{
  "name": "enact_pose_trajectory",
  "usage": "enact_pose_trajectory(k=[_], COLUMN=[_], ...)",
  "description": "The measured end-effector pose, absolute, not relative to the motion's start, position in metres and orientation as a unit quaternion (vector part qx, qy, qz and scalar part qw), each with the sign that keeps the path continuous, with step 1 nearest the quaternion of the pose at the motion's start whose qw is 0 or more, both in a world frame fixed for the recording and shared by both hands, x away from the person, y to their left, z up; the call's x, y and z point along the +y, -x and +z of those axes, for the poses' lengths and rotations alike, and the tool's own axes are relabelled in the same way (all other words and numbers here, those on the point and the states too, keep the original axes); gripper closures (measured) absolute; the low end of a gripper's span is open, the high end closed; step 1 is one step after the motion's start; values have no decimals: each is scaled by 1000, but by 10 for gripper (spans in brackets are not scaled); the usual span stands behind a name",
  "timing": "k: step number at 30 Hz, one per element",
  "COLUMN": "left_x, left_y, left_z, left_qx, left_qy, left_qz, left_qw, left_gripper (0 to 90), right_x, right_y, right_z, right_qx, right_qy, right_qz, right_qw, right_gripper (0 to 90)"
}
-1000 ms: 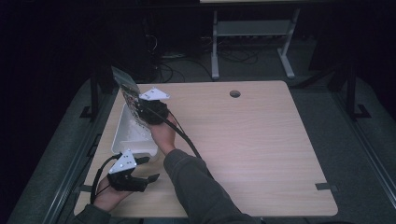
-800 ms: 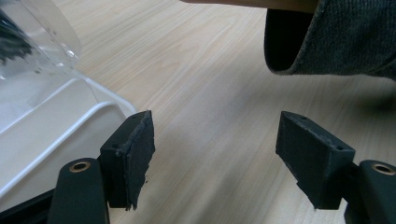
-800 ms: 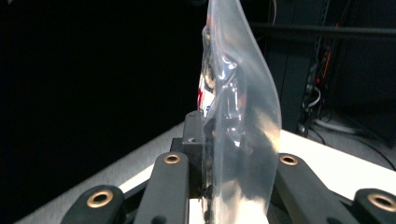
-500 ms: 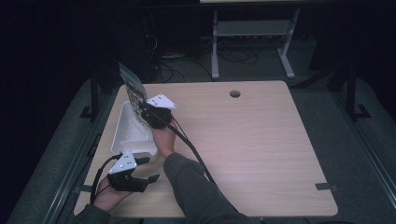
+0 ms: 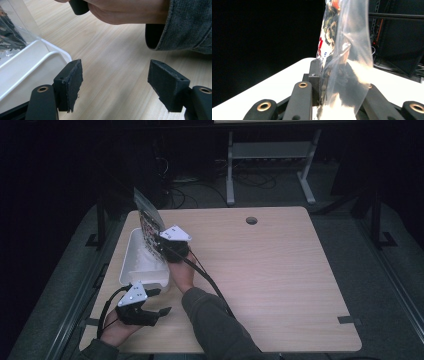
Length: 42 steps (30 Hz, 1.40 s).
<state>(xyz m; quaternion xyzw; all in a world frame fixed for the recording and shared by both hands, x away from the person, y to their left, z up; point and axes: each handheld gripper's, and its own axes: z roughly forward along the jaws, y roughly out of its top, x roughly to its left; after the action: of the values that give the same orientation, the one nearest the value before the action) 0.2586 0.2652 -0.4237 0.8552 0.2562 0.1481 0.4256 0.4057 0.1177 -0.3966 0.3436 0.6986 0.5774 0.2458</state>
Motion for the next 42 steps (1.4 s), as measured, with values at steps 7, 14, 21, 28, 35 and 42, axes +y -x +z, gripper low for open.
enact_pose_trajectory(k=[7,14,21,28,35,42], left_x=[264,264,262,260,258,256], left_y=[-258,-258,-259,-259,-258,-259], left_z=[-424,-424,-424,-424,-424,-426], left_qx=[256,254,253,252,248,246], left_qy=[-856,-856,-856,-857,-859,-862], left_qz=[148,149,150,148,155,150], left_qw=[425,425,424,423,420,418], left_gripper=[275,275,275,274,275,275], right_x=[121,117,102,90,71,47], right_y=[-404,-412,-422,-425,-421,-413], right_z=[-398,-391,-392,-390,-388,-382], right_qx=[696,710,717,727,734,741], right_qy=[-345,-341,-354,-352,-339,-323], right_qz=[576,571,571,570,576,578], right_qw=[255,231,184,153,121,112], right_gripper=[743,678,483,411,384,351])
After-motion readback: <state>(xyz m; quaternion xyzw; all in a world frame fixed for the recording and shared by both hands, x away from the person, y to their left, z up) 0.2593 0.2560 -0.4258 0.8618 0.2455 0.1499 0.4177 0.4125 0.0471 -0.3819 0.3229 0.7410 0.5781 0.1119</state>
